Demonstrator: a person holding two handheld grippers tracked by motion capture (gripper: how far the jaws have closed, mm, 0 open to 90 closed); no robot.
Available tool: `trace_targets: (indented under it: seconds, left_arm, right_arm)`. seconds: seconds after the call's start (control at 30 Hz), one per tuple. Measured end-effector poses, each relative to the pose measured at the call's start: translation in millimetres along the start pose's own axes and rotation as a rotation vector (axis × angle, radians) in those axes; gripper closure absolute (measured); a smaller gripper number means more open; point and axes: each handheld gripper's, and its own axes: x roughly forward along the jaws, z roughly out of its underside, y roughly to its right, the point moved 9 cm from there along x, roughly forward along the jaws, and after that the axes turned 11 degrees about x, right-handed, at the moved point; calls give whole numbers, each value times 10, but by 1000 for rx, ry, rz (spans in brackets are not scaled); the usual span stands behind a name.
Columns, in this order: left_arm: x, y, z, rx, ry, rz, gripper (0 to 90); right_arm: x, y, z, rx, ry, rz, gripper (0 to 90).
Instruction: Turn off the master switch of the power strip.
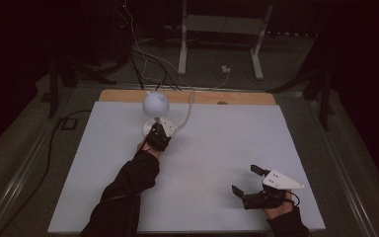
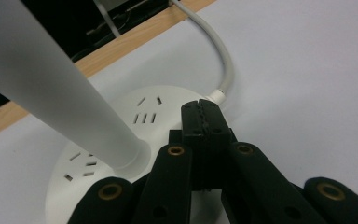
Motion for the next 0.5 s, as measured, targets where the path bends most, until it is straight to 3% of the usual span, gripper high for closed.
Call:
trace_targets:
  seconds: [0.5]
  left_arm:
    - [7,9,-6,52,-22,8,900]
  right_arm:
    - [-4,-9,-7,0,3,-2,0]
